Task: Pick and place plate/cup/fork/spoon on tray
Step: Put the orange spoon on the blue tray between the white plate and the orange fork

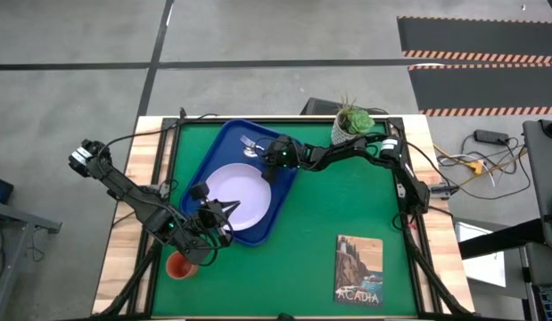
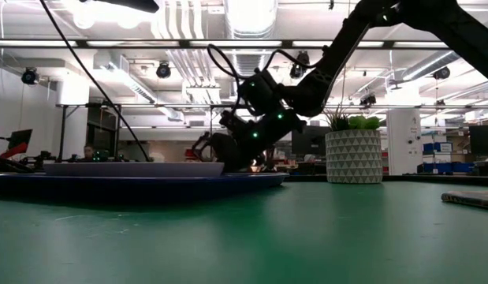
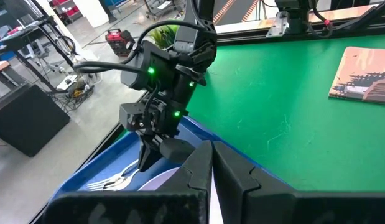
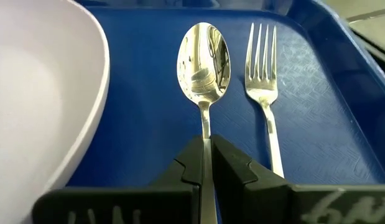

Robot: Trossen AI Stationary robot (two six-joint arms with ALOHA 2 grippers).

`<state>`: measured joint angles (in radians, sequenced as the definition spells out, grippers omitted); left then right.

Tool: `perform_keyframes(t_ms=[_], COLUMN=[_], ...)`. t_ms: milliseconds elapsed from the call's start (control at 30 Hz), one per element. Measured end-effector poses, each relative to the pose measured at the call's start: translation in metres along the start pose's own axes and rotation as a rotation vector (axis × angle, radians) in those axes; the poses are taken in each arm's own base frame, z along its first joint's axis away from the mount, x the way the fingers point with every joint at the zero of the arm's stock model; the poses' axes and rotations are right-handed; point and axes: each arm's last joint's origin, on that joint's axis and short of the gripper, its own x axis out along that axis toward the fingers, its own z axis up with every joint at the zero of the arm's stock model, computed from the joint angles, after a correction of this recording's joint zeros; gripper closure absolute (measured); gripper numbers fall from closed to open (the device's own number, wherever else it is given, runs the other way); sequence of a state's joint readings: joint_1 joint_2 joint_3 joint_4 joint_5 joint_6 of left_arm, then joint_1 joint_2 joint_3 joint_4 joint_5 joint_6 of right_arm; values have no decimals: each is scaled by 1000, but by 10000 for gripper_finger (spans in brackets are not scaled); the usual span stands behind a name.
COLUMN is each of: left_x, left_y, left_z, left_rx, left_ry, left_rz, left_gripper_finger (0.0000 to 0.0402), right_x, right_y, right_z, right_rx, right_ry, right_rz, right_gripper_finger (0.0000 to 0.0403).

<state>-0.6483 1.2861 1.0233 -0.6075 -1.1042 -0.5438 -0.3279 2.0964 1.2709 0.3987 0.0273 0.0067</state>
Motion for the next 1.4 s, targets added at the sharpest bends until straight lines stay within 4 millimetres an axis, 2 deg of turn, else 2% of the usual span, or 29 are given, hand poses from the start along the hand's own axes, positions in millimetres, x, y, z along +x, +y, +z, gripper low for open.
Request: perform_keyframes(t_ms=[1400], left_x=[0], left_y=[0], left_z=[0], left_rx=[0], left_ry=[-1], left_rz=[0], left_gripper_finger=[402], right_x=[-1], right_y=[0], right_z=[-3], right_rx=[18], right_ry=[-36], right_rz=[0], right_gripper_finger=[390])
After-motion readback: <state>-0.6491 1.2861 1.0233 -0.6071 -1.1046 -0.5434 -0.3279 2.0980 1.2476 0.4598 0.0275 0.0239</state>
